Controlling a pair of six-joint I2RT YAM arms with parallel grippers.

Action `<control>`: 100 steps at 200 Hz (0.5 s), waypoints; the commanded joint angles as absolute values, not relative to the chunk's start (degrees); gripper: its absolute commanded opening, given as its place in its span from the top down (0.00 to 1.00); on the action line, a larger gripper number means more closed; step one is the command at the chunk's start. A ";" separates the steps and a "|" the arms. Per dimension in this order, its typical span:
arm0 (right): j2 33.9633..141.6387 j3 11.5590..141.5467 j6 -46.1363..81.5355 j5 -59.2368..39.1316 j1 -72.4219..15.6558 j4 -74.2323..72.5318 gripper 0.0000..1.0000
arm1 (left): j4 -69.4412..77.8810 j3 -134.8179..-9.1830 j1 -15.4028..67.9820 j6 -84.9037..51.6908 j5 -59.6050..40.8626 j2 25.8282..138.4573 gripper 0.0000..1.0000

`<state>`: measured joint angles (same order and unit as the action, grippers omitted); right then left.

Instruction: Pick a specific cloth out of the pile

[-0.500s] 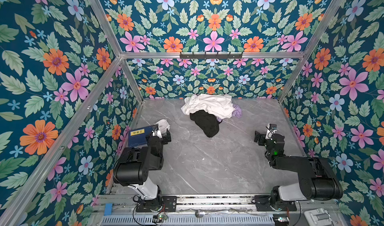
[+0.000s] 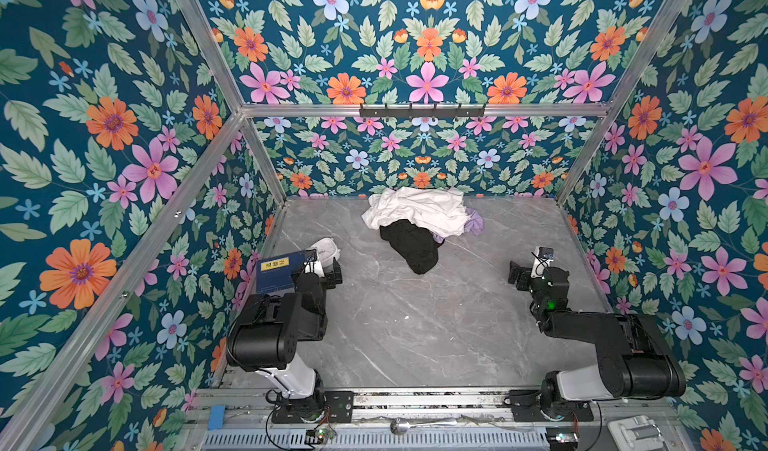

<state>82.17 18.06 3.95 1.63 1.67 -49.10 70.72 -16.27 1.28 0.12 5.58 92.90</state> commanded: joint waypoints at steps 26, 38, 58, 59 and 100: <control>82.31 18.24 3.61 1.60 1.68 -49.48 0.01 | 71.94 -16.35 1.23 0.18 5.54 92.74 0.00; 82.27 18.21 3.67 1.63 1.67 -49.48 0.01 | 71.94 -16.36 1.23 0.09 5.45 92.75 0.00; 82.27 18.19 3.60 1.66 1.66 -49.48 0.01 | 71.96 -16.39 1.23 0.09 5.36 92.73 0.00; 82.27 18.19 3.60 1.67 1.67 -49.53 0.01 | 71.97 -16.37 1.23 0.09 5.36 92.77 0.00; 82.27 18.22 3.61 1.66 1.67 -49.57 0.01 | 71.97 -16.42 1.23 0.02 5.36 92.64 0.00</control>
